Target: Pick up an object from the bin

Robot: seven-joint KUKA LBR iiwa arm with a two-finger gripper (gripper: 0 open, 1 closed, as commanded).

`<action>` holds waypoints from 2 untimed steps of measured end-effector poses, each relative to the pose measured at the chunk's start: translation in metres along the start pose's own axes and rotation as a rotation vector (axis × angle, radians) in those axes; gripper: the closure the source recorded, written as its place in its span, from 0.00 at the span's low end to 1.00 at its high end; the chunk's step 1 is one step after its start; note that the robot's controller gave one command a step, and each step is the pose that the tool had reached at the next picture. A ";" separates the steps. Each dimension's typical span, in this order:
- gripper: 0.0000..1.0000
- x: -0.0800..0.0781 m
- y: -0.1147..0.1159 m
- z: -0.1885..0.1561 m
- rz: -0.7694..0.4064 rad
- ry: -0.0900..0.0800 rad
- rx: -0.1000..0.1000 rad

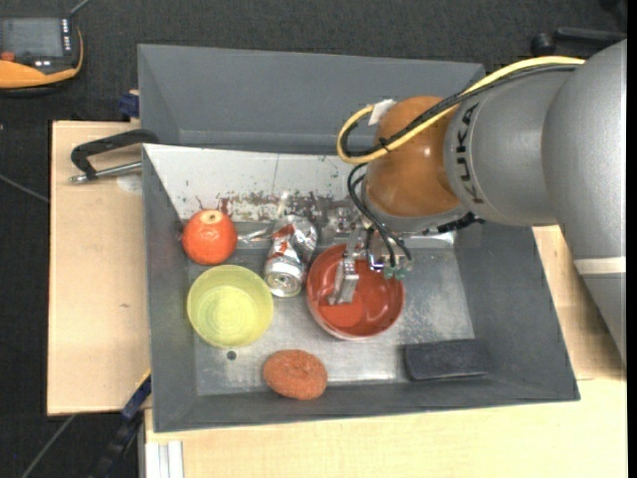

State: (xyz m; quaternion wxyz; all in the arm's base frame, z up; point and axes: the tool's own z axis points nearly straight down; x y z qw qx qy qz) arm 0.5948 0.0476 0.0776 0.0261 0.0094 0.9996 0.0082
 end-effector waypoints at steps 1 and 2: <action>1.00 0.001 0.002 -0.001 -0.004 0.003 -0.002; 1.00 0.025 0.063 -0.195 0.082 -0.010 -0.007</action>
Offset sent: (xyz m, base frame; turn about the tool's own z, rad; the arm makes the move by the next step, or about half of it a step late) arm 0.0000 0.0000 0.0000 0.0000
